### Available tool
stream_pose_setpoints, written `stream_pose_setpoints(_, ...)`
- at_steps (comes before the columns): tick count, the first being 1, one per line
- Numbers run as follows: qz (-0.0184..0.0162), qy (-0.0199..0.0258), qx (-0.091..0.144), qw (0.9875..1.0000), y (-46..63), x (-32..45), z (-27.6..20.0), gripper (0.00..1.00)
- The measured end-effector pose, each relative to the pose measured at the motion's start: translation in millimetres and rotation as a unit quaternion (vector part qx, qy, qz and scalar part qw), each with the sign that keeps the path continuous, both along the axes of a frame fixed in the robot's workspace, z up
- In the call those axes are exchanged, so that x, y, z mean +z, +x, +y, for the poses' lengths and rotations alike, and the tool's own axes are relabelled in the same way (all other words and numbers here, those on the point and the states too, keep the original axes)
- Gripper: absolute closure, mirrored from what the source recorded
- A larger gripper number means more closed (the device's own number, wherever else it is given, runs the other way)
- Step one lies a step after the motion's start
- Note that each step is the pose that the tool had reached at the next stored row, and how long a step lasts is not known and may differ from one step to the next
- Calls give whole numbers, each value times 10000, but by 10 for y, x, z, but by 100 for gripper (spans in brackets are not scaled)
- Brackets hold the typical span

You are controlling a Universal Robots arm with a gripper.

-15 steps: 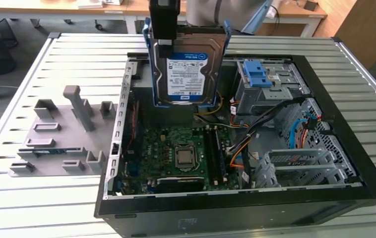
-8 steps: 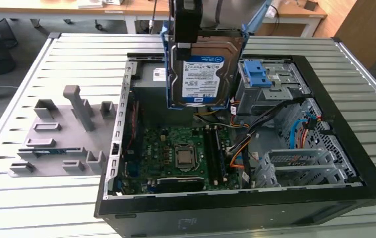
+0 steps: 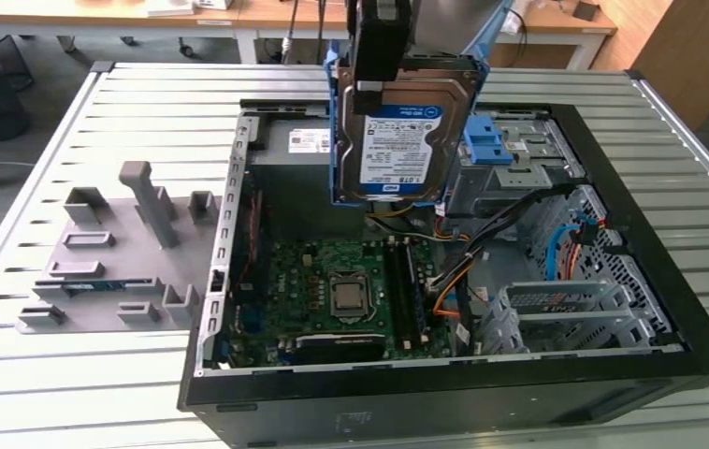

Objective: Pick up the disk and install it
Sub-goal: 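Insert the disk into the insertion slot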

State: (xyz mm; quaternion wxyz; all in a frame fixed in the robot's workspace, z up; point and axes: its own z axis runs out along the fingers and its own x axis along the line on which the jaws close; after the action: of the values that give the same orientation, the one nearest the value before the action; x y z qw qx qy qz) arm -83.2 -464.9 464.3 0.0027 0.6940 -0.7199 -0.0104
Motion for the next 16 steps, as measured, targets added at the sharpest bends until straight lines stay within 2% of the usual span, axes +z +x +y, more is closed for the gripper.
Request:
stream_pose_setpoints(11, 0, 0, 0, 10000, 5, 0, -16, 64)
stream_pose_setpoints(13, 0, -1, 1, 10000, 6, -1, -38, 64)
stream_pose_setpoints(16, 0, 0, 0, 10000, 5, -5, -112, 64)
